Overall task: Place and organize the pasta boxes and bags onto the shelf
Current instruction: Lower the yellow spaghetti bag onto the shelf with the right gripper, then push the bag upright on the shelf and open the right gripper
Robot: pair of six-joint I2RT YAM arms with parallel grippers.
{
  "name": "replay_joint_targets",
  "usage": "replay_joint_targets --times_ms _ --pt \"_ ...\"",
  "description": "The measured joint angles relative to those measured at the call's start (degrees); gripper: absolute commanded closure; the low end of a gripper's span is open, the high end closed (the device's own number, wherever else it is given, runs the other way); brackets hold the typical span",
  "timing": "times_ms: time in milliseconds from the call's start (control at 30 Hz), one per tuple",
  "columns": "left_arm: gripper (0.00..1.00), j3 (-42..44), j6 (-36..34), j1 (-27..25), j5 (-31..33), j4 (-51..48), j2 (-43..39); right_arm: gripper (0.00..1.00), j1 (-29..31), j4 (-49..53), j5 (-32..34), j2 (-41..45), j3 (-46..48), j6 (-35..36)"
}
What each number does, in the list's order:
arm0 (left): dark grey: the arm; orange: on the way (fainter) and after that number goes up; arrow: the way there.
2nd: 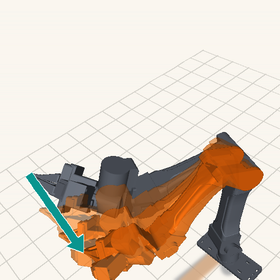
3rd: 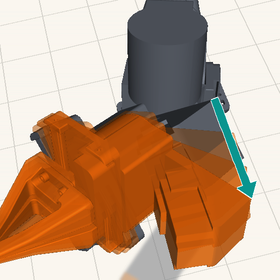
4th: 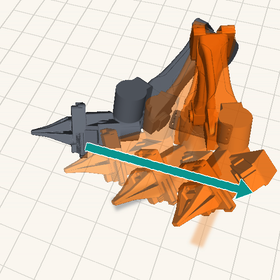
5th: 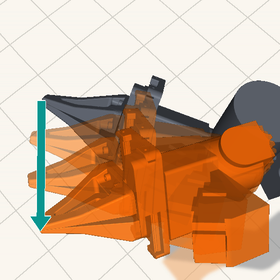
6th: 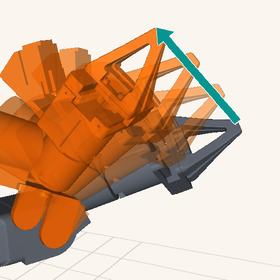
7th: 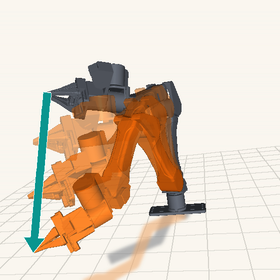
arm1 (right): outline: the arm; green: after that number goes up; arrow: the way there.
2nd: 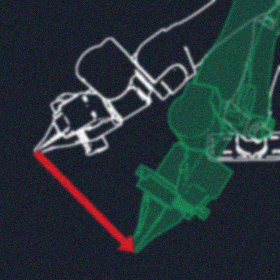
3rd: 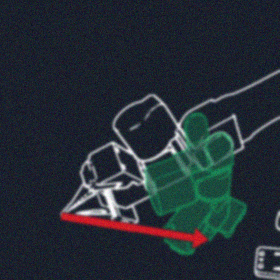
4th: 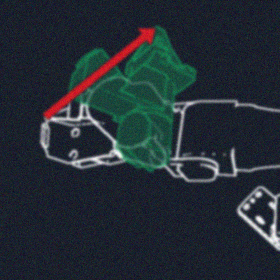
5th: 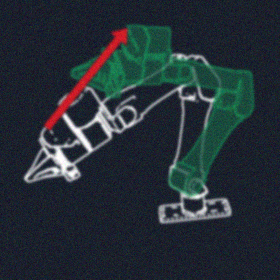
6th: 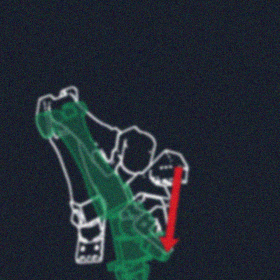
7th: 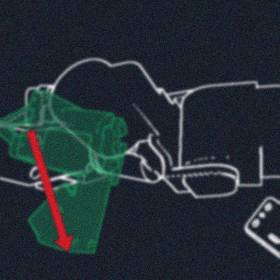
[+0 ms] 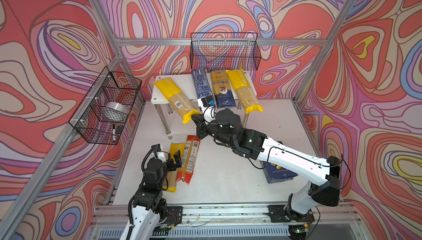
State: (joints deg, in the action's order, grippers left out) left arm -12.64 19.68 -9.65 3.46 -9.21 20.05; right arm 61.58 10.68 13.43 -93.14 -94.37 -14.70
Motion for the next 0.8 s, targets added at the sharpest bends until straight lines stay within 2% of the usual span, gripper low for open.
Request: replay_joint_targets --times_ms 433,800 --pt "0.00 0.00 0.00 0.00 0.00 0.00 -0.09 0.96 0.00 0.48 -0.26 -3.10 -0.94 -0.22" --pt "0.00 0.00 0.00 0.00 0.00 0.02 -0.09 0.96 0.00 1.70 -2.36 -11.10 -11.13 0.22"
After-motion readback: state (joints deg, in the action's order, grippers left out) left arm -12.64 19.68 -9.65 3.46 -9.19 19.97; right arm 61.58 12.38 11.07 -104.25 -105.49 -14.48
